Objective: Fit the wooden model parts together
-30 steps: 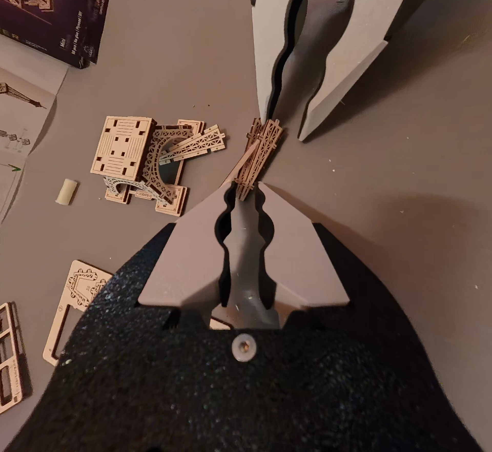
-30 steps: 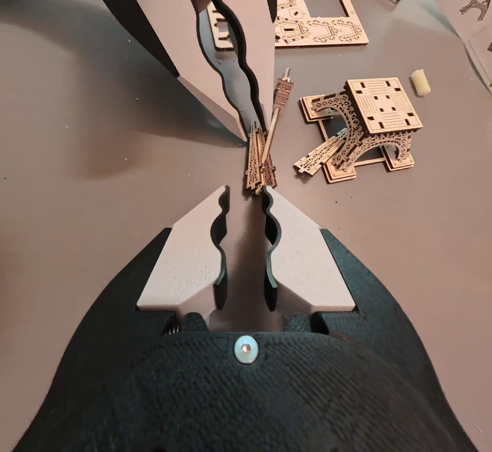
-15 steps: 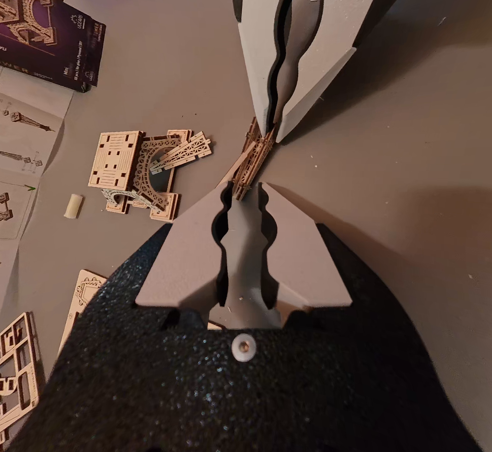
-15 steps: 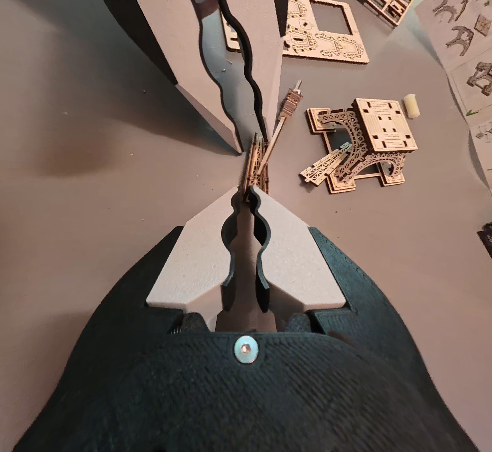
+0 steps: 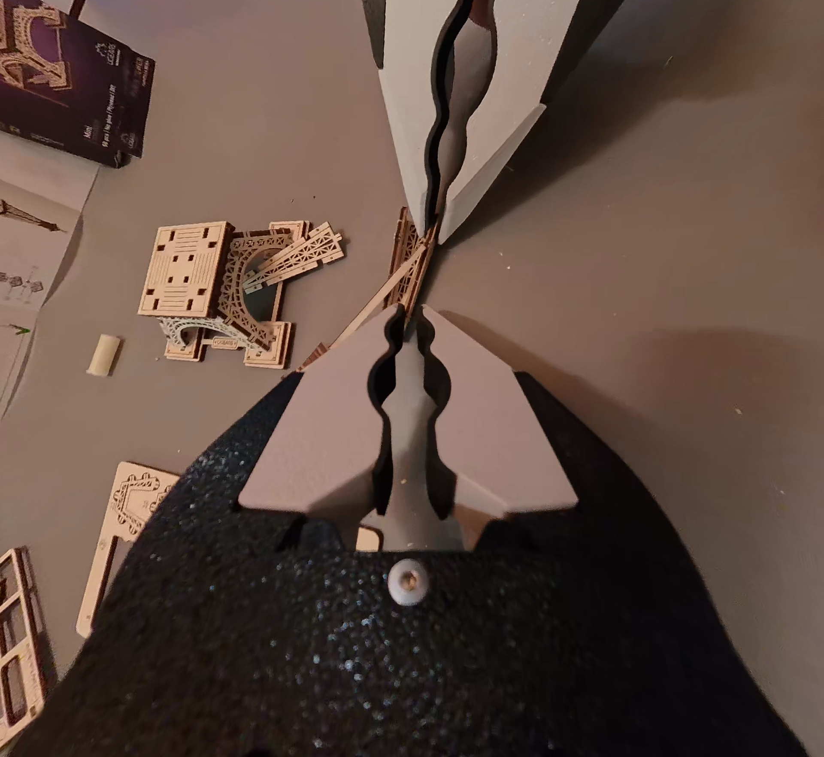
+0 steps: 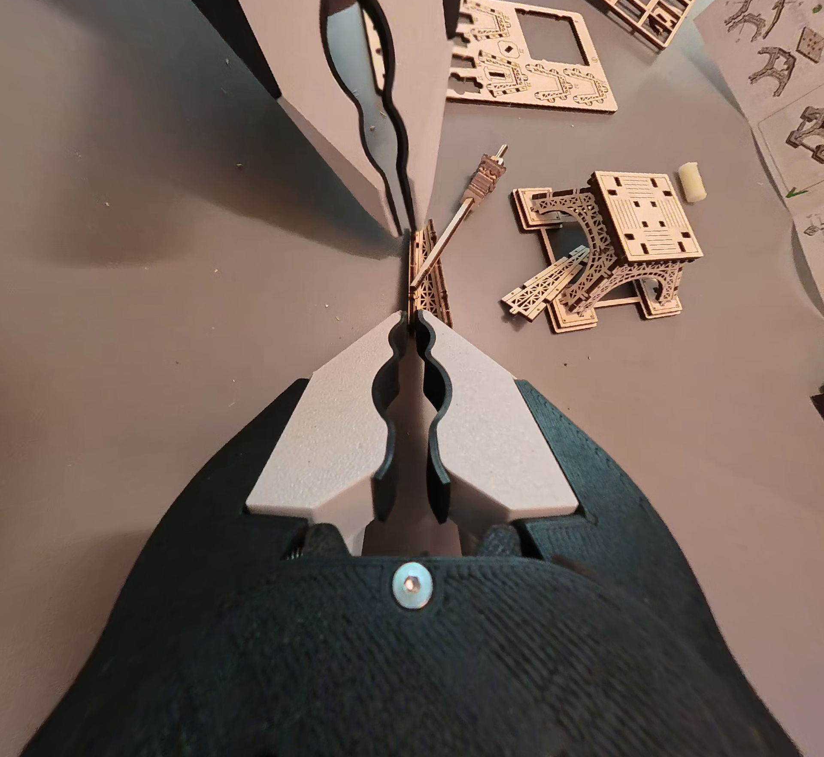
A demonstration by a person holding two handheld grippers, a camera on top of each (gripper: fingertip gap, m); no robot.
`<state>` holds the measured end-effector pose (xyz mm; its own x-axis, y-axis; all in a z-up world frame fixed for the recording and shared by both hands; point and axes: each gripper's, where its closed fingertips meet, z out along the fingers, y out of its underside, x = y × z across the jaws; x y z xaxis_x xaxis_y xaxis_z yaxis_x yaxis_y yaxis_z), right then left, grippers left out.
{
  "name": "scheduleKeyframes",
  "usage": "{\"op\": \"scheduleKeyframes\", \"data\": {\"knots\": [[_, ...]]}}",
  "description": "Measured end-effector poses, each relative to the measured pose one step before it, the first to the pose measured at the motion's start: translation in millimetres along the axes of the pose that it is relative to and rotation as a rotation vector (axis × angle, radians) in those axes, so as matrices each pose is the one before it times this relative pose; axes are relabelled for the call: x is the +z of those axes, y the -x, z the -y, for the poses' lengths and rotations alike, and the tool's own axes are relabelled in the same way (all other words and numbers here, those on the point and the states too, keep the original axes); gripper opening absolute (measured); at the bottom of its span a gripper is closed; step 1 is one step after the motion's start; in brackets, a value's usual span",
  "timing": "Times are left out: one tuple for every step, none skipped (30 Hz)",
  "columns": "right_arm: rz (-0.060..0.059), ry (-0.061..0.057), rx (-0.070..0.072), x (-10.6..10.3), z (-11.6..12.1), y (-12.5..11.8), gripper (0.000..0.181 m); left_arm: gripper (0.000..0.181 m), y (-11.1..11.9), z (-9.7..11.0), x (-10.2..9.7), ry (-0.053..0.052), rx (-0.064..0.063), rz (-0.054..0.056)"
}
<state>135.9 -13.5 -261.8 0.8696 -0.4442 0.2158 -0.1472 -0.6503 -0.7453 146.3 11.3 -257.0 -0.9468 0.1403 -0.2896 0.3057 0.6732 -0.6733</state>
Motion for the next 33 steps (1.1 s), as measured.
{"op": "scheduleKeyframes", "data": {"knots": [[-0.0009, -0.0007, -0.0026, 0.41, 0.16, -0.22, 0.001, 0.004, 1.11, -1.29, 1.84, 0.0117, 0.0024, -0.0003], [-0.0015, 0.0004, -0.0008, 0.16, 0.14, -0.12, 0.001, 0.001, 2.03, 0.36, 0.63, 0.0008, 0.0011, 0.0051], [0.0009, -0.0016, 0.0029, 0.18, 0.15, -0.11, 0.001, 0.0, 0.88, -0.09, 0.2, 0.0027, -0.0027, -0.004], [0.0022, -0.0038, 0.0076, 0.21, 0.2, -0.16, 0.001, 0.0, 0.39, -0.01, 0.01, 0.0024, -0.0042, -0.0078], [0.0029, -0.0031, 0.0076, 0.09, 0.18, -0.1, 0.001, 0.0, 0.4, -0.14, -0.09, 0.0027, -0.0002, -0.0051], [0.0014, -0.0032, 0.0037, 0.21, 0.13, -0.19, 0.001, 0.0, 0.25, -0.06, 0.11, 0.004, 0.0038, -0.004], [0.0004, -0.0026, 0.0038, 0.25, 0.17, -0.15, 0.001, 0.0, 0.42, -0.24, 0.06, 0.0061, 0.007, -0.0016], [0.0027, -0.0003, 0.004, 0.03, 0.11, -0.13, 0.001, 0.0, 0.06, -0.11, -0.09, 0.0082, 0.0123, -0.0026], [0.0051, -0.0002, 0.0047, 0.1, -0.04, -0.07, 0.001, 0.0, 0.23, -0.25, -0.43, 0.0092, 0.0175, 0.0003], [0.0052, -0.0002, 0.0055, 0.08, 0.05, -0.11, 0.001, 0.003, 1.42, -0.24, -0.67, 0.0084, 0.017, 0.0092], [0.0027, -0.0002, 0.0023, 0.13, 0.05, -0.31, 0.001, 0.003, 1.05, -0.37, -0.61, 0.0066, 0.0106, 0.0052], [0.0013, -0.0001, 0.0005, 0.13, 0.16, -0.16, 0.001, 0.002, -1.42, -0.11, 0.14, 0.0018, 0.0043, -0.0124], [0.0007, 0.0, 0.0003, 0.2, 0.11, -0.1, 0.001, 0.003, -2.81, 0.79, 0.72, -0.0069, 0.003, -0.0193], [0.0002, 0.0, 0.0001, 0.2, 0.11, -0.18, 0.001, 0.003, -1.79, 0.4, 1.28, -0.0072, 0.004, -0.0111], [-0.0002, 0.0, -0.0009, 0.23, 0.07, -0.07, 0.001, 0.002, -0.32, -1.16, 1.23, 0.0022, 0.0025, -0.0019], [0.0002, 0.0, -0.0002, 0.11, 0.08, -0.04, 0.001, 0.0, 1.32, 0.16, 0.5, -0.0054, -0.0011, 0.0063], [0.0017, 0.0001, 0.0021, -0.01, 0.01, -0.08, 0.001, 0.0, 0.68, 0.02, 0.05, -0.0034, -0.0037, -0.0013], [0.0023, -0.0002, 0.002, 0.11, -0.01, -0.06, 0.001, 0.0, 0.45, 0.07, 0.17, -0.0021, -0.0055, -0.005], [0.0013, -0.0001, 0.0011, 0.04, 0.05, -0.29, 0.001, 0.0, 0.76, -0.09, 0.25, -0.0006, -0.0024, -0.002], [0.0012, 0.0002, 0.001, 0.16, 0.04, -0.11, 0.001, 0.0, 0.74, 0.02, 0.22, 0.0004, 0.0037, -0.0021], [0.003, -0.0002, 0.0036, 0.07, 0.04, -0.09, 0.001, 0.0, 0.9, -0.18, 0.15, 0.0024, 0.0061, -0.0023], [0.0013, 0.0003, 0.0033, 0.05, -0.12, -0.25, 0.001, 0.0, 0.42, -0.11, 0.07, 0.0036, 0.0033, -0.0081], [0.0001, 0.0002, 0.0004, 0.12, 0.03, -0.22, 0.001, 0.0, 0.11, -0.03, 0.07, 0.0036, -0.0011, -0.0122], [0.0011, 0.0, 0.0007, 0.09, 0.04, 0.03, 0.001, 0.0, -0.02, -0.23, 0.0, 0.0025, -0.004, -0.0153], [-0.0008, 0.0004, 0.0009, 0.06, -0.02, -0.22, 0.001, 0.0, -0.1, -0.07, 0.01, 0.0063, -0.0067, -0.0149], [-0.0005, 0.0003, -0.0011, 0.06, -0.08, 0.0, 0.001, 0.0, -0.2, -0.19, 0.1, 0.0129, 0.0005, -0.0099], [0.0, 0.0002, -0.0001, -0.02, -0.03, -0.01, 0.001, 0.0, 0.03, -0.14, 0.01, 0.0182, 0.012, -0.0017], [-0.0007, 0.0002, -0.0007, 0.07, -0.06, 0.0, 0.001, 0.0, 0.1, -0.2, 0.11, 0.0217, 0.0165, 0.0021], [-0.0019, 0.0002, -0.0022, 0.05, -0.03, -0.05, 0.001, 0.0, 0.03, -0.17, 0.12, 0.0202, 0.0157, 0.0018], [-0.0015, 0.0003, -0.0007, 0.06, -0.08, -0.11, 0.001, 0.0, 0.24, -0.03, 0.13, 0.016, 0.0079, -0.0002], [0.0007, 0.0002, 0.0018, -0.01, 0.04, -0.1, 0.001, 0.0, 0.27, -0.05, 0.2, 0.0118, 0.0009, -0.0009], [0.0013, 0.0004, 0.0039, 0.09, -0.11, -0.29, 0.001, 0.0, 0.34, -0.01, 0.19, 0.0063, 0.0019, -0.0003], [0.002, 0.0001, 0.0025, 0.04, -0.06, 0.01, 0.001, 0.0, -0.03, 0.11, 0.05, 0.0001, 0.0025, -0.001]]}}
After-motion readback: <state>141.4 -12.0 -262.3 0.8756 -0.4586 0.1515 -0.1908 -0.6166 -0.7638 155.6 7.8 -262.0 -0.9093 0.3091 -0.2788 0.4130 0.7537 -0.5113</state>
